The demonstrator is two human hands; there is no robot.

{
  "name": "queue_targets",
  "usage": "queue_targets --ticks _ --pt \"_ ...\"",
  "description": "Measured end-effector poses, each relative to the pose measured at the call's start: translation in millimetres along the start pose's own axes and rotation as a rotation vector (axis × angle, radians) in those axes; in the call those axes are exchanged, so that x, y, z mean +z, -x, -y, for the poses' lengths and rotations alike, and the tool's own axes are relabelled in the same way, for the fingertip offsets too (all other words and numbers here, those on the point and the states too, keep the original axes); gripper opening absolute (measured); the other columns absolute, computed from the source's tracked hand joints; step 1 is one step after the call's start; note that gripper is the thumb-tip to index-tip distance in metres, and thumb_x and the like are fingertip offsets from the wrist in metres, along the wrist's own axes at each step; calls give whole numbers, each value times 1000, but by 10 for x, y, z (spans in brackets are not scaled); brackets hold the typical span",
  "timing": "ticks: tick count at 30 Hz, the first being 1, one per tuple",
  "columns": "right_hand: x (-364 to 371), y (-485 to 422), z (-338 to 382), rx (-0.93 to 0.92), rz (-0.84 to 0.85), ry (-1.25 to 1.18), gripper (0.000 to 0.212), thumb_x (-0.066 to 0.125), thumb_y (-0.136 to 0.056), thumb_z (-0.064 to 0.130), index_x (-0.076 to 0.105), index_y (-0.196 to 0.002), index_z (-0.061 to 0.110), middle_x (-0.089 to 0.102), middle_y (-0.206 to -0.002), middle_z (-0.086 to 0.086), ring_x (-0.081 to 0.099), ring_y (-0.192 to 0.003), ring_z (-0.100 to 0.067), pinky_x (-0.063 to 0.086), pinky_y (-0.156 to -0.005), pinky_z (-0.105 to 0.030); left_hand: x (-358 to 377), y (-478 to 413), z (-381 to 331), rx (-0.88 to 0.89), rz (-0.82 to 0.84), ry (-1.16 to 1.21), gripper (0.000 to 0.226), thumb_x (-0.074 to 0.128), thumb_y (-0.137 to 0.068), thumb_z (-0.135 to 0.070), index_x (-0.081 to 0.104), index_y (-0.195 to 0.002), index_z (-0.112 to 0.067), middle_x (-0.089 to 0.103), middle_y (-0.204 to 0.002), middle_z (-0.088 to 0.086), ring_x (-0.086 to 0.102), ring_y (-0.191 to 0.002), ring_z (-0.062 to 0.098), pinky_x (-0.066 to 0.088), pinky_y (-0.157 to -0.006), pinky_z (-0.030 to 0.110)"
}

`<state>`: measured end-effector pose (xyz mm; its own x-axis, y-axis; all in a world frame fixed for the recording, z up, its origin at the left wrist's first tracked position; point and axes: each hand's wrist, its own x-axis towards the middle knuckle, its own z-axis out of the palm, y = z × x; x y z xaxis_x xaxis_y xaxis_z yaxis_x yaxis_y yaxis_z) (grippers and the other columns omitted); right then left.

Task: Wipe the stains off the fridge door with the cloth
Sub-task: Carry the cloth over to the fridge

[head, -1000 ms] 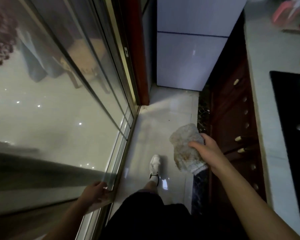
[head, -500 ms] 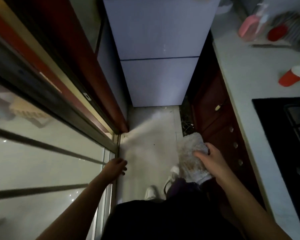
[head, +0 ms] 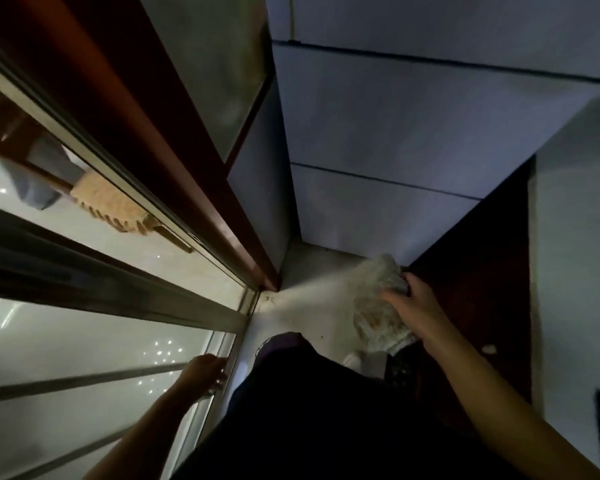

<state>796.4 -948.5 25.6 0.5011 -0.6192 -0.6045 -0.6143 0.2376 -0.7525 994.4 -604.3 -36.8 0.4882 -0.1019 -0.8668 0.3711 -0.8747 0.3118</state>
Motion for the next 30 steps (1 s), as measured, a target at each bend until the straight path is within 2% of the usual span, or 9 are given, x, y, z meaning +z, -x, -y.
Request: queue_targets --ticks 5,12,14,16,18,21,24,28,30 --pt "-31 -614 576 -30 44 34 17 74 -85 29 64 -98 31 70 -102 0 69 -93 -19 59 -87 -44 -113 -242 -294 -85 -12 46 17 54 -99 -12 61 -87 -2 61 -69 13 52 -54 21 33 -57 24" --pt "-59 -1032 999 -50 -57 -9 16 72 -86 28 64 -100 27 71 -98 -1 70 -89 -18 60 -81 -42 -273 -848 -1374 44 65 -49 17 51 -99 -12 61 -88 -4 62 -72 12 55 -52 21 34 -51 21" --pt "-114 -1062 1066 -54 -70 -30 15 72 -88 26 65 -101 25 71 -99 -3 71 -90 -18 60 -81 -42 -245 -958 -1791 145 75 -118 16 53 -99 -6 62 -86 -2 64 -73 14 57 -52 20 39 -41 19" --pt "-192 -1056 1123 -57 -89 -58 16 71 -88 24 65 -103 23 72 -100 -4 71 -91 -19 59 -82 -43 -168 -1007 -2186 294 88 -243 22 54 -98 -3 64 -78 -7 66 -73 12 59 -55 17 42 -40 15" --pt "-284 -1036 1186 -71 -105 -77 16 71 -89 23 65 -104 21 72 -101 -4 71 -90 -18 59 -83 -44 -82 -995 -2534 437 87 -354 30 56 -96 -7 65 -69 -16 68 -71 6 63 -59 15 49 -52 20" --pt "-445 -982 1351 -143 -132 -73 17 71 -89 21 65 -104 24 73 -100 -1 72 -85 -12 60 -79 -39 -23 -854 -3029 598 101 -384 21 60 -96 -23 62 -75 -21 72 -83 15 68 -78 22 54 -77 37" --pt "-691 -866 1718 -282 -151 -71 16 72 -87 19 66 -98 29 74 -91 7 72 -84 -8 56 -66 -25 -50 -491 -3578 793 75 -266 19 58 -98 -23 63 -80 -26 69 -82 5 66 -77 25 56 -72 35" --pt "-1102 -614 2561 -558 -190 -13 22 74 -87 19 67 -99 36 74 -94 11 72 -88 -6 58 -75 -25 -217 350 -4419 1073 -39 -172 16 54 -84 -47 65 -86 -35 73 -87 -5 72 -79 17 56 -76 37" --pt "-1302 -425 3047 -714 -222 1 23 74 -87 18 67 -100 35 74 -92 12 72 -84 -5 57 -70 -20 -333 769 -4787 1214 -140 -208 17 56 -91 -49 65 -93 -36 72 -91 -10 71 -82 8 55 -77 33"
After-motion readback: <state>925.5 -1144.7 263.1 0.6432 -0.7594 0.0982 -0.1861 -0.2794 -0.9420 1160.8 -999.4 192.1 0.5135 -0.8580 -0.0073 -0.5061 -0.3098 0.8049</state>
